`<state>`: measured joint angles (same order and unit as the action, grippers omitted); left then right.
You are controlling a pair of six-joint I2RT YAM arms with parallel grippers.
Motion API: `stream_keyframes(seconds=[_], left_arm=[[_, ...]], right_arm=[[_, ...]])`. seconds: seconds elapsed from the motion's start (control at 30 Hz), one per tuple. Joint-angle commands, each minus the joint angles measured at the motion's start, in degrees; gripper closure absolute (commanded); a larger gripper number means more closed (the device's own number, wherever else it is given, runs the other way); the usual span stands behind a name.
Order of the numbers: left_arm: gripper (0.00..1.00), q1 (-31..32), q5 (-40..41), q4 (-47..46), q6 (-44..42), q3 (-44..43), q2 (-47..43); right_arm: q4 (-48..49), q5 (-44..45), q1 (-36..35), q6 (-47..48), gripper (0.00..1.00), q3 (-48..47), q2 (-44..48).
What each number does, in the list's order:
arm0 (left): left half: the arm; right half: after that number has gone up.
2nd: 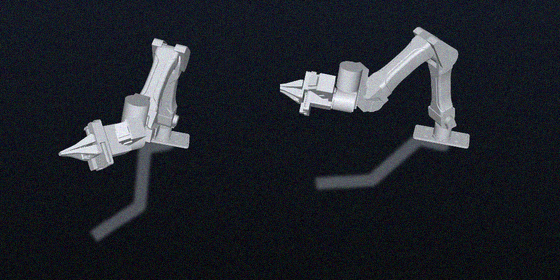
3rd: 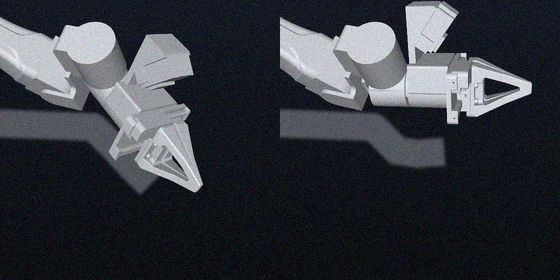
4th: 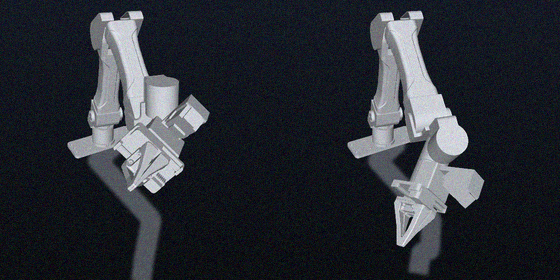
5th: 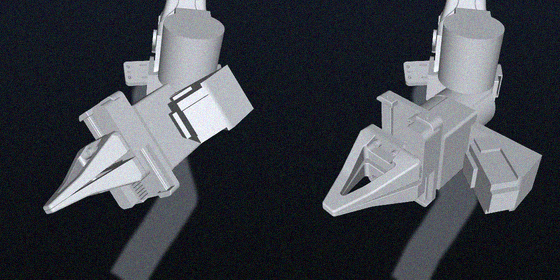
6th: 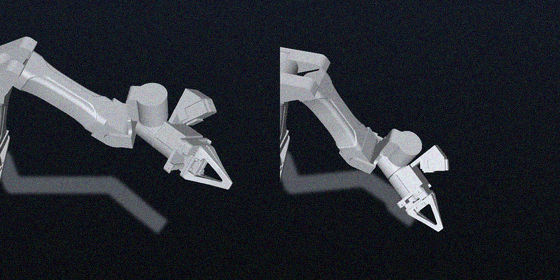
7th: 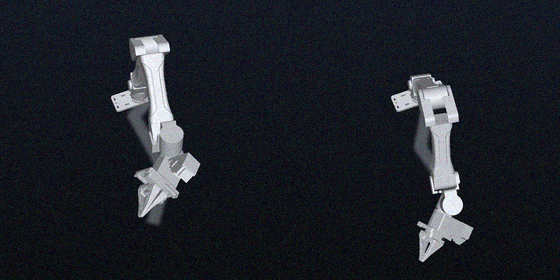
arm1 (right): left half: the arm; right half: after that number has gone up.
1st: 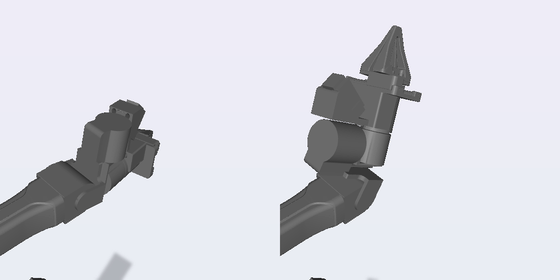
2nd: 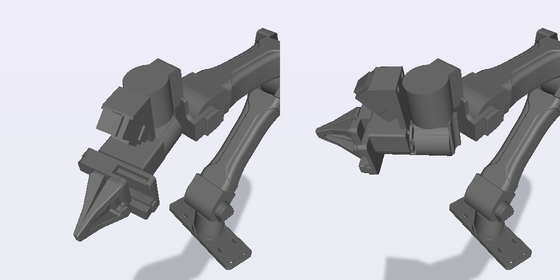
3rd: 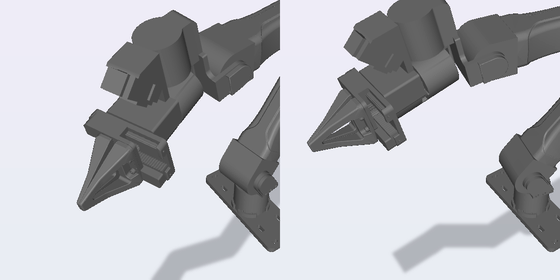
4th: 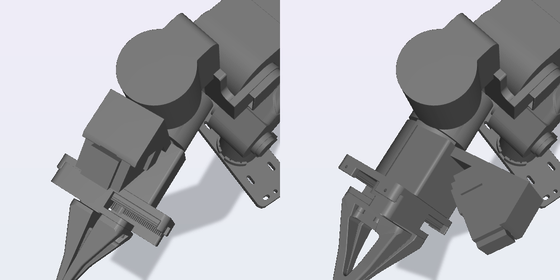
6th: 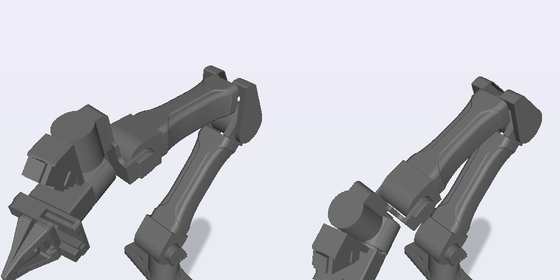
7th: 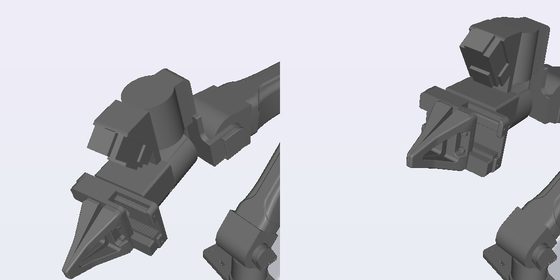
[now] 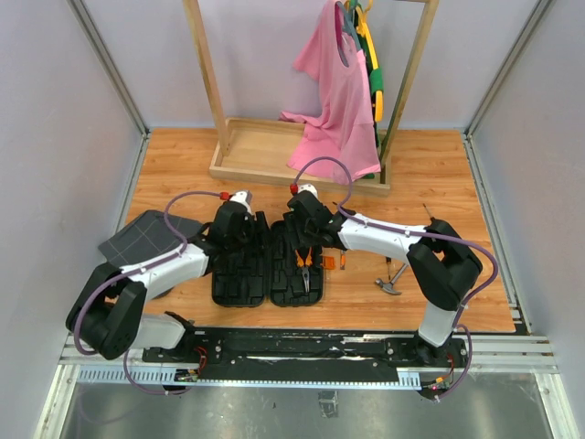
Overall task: Sort the tools into containers
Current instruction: Place the pliers in the storage box.
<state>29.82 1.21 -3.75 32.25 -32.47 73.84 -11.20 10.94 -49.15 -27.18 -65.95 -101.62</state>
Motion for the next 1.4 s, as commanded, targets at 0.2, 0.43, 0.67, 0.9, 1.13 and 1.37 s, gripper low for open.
stream_keyframes(seconds=[0.2,0.43,0.67,0.9,1.13,1.37], left_arm=[[0.34,0.67,2.33,1.92,-5.61,-4.85,8.16],[0.42,0.72,2.41,-0.99,-5.78,-5.15,11.27],[0.52,0.68,3.55,-3.51,-5.37,-3.50,12.76],[0.55,0.67,6.23,-4.86,-5.14,-1.55,13.16],[0.55,0.67,7.21,-5.04,-4.94,-1.38,13.09],[0.56,0.67,7.39,-5.35,-4.83,-1.39,13.29]], right_arm=[[0.13,0.05,-0.03,-2.04,0.37,0.54,-0.15],[0.65,-0.67,-0.01,-2.57,0.38,0.70,-0.15],[-1.89,1.89,0.01,-2.63,0.44,0.41,-0.19],[-5.12,6.45,-0.09,-3.99,0.49,1.08,0.56],[-5.36,8.55,-0.12,-5.68,0.52,2.51,2.52],[2.21,7.59,-0.54,-4.29,0.41,5.75,6.84]])
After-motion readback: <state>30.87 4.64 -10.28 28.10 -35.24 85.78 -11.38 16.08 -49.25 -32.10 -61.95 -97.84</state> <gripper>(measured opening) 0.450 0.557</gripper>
